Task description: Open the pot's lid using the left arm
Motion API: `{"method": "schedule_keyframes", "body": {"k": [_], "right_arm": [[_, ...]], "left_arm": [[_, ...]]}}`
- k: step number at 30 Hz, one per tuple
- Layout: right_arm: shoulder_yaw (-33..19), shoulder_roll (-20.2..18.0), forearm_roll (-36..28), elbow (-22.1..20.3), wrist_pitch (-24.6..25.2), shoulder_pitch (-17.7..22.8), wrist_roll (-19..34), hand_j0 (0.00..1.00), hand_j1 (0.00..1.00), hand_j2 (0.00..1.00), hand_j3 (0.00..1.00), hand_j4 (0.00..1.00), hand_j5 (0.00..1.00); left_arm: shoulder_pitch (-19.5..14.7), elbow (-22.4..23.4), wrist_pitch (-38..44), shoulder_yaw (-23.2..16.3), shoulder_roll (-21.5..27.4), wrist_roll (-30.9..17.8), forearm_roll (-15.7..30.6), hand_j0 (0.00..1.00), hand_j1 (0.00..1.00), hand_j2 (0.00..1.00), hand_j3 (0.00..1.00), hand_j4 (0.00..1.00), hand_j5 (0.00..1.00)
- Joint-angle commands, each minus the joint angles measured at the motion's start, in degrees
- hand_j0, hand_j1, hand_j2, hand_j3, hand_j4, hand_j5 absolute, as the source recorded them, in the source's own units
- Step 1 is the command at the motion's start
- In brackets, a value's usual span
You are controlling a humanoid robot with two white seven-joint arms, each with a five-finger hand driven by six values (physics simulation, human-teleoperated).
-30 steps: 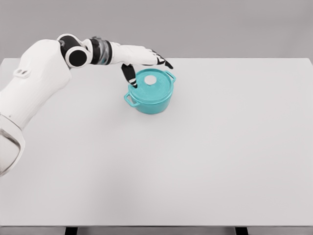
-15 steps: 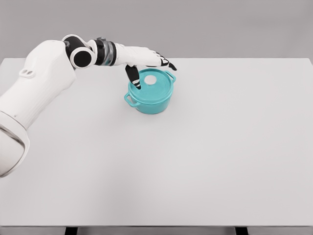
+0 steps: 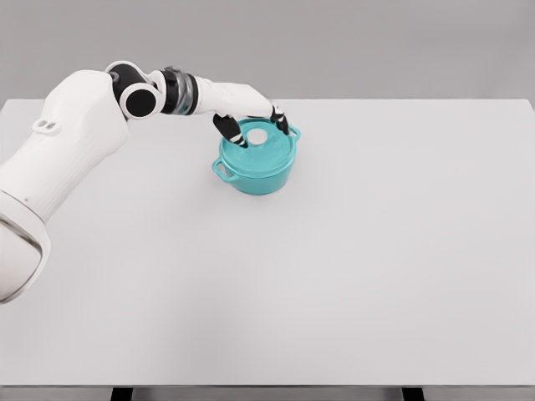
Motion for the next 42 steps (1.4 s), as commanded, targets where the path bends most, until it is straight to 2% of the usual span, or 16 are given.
{"method": "schedule_keyframes", "body": {"k": [1, 2, 7, 8, 10, 19, 24, 27, 30, 35, 36, 37, 38, 39, 42], "right_arm": [[-0.01, -0.01, 0.01, -0.01, -0.02, 0.00, 0.02, 1.00, 1.00, 1.00, 1.00, 1.00, 1.00], [-0.01, -0.01, 0.01, -0.01, -0.02, 0.00, 0.02, 1.00, 1.00, 1.00, 1.00, 1.00, 1.00], [-0.01, -0.01, 0.01, -0.01, -0.02, 0.00, 0.02, 1.00, 1.00, 1.00, 1.00, 1.00, 1.00], [-0.01, -0.01, 0.01, -0.01, -0.02, 0.00, 0.02, 1.00, 1.00, 1.00, 1.00, 1.00, 1.00], [-0.01, -0.01, 0.01, -0.01, -0.02, 0.00, 0.02, 1.00, 1.00, 1.00, 1.00, 1.00, 1.00], [-0.01, -0.01, 0.01, -0.01, -0.02, 0.00, 0.02, 1.00, 1.00, 1.00, 1.00, 1.00, 1.00], [-0.01, -0.01, 0.01, -0.01, -0.02, 0.00, 0.02, 1.00, 1.00, 1.00, 1.00, 1.00, 1.00], [-0.01, -0.01, 0.01, -0.01, -0.02, 0.00, 0.02, 1.00, 1.00, 1.00, 1.00, 1.00, 1.00], [-0.01, -0.01, 0.01, -0.01, -0.02, 0.00, 0.02, 1.00, 1.00, 1.00, 1.00, 1.00, 1.00], [-0.01, -0.01, 0.01, -0.01, -0.02, 0.09, 0.02, 1.00, 1.00, 1.00, 1.00, 1.00, 1.00], [-0.01, -0.01, 0.01, -0.01, -0.02, 0.00, 0.02, 1.00, 1.00, 1.00, 1.00, 1.00, 1.00], [-0.01, -0.01, 0.01, -0.01, -0.02, 0.09, 0.02, 1.00, 1.00, 1.00, 1.00, 1.00, 1.00], [-0.01, -0.01, 0.01, -0.01, -0.02, 0.00, 0.02, 1.00, 1.00, 1.00, 1.00, 1.00, 1.00], [-0.01, -0.01, 0.01, -0.01, -0.02, 0.00, 0.02, 1.00, 1.00, 1.00, 1.00, 1.00, 1.00], [-0.01, -0.01, 0.01, -0.01, -0.02, 0.00, 0.02, 1.00, 1.00, 1.00, 1.00, 1.00, 1.00]], "left_arm": [[0.00, 0.00, 0.15, 0.08, 0.16, -0.40, 0.13, 0.73, 0.73, 0.73, 0.73, 0.73, 0.73], [0.09, 0.00, 0.15, 0.08, 0.25, -0.40, -0.31, 0.73, 0.73, 0.73, 0.73, 0.73, 0.73], [0.00, 0.53, 0.15, -0.71, 0.42, -0.58, -0.14, 0.59, 0.59, 0.59, 0.59, 0.59, 0.59], [0.00, 0.53, 0.15, -0.71, 0.42, -0.67, 0.21, 0.50, 0.50, 0.50, 0.50, 0.50, 0.50], [0.00, 0.53, 0.15, -0.89, 0.51, -0.67, 0.48, 0.43, 0.43, 0.43, 0.43, 0.43, 0.43], [-0.09, -0.61, 0.15, -0.89, 2.71, -0.67, 3.38, 0.39, 0.39, 0.39, 0.39, 0.39, 0.39], [-0.26, -3.51, 0.15, -1.50, 8.33, -0.76, 7.42, 0.39, 0.39, 0.39, 0.39, 0.39, 0.39], [-1.41, -6.59, 0.15, -5.98, 13.78, -0.76, 13.22, 0.39, 0.39, 0.39, 0.39, 0.39, 0.39], [-1.49, -8.79, 0.15, -5.99, 19.40, -0.67, 13.84, 0.39, 0.39, 0.39, 0.39, 0.39, 0.39], [-0.79, -8.61, 0.15, -5.99, 26.17, -0.67, 13.84, 0.39, 0.39, 0.39, 0.39, 0.39, 0.39], [-0.09, -8.52, 0.15, -5.90, 26.79, -0.67, 13.84, 0.40, 0.40, 0.40, 0.40, 0.40, 0.40], [0.35, -8.17, 0.15, -5.81, 26.70, -0.58, 13.75, 0.54, 0.54, 0.54, 0.54, 0.54, 0.54], [0.35, -7.99, 0.15, -5.90, 26.70, -0.49, 13.66, 0.91, 0.91, 0.91, 0.91, 0.91, 0.91], [0.44, -7.99, 0.15, -5.72, 26.70, -0.49, 13.57, 1.00, 1.00, 1.00, 1.00, 1.00, 1.00], [0.53, -8.35, 0.15, -5.46, 26.18, -0.23, 13.57, 1.00, 1.00, 1.00, 1.00, 1.00, 1.00]]}}
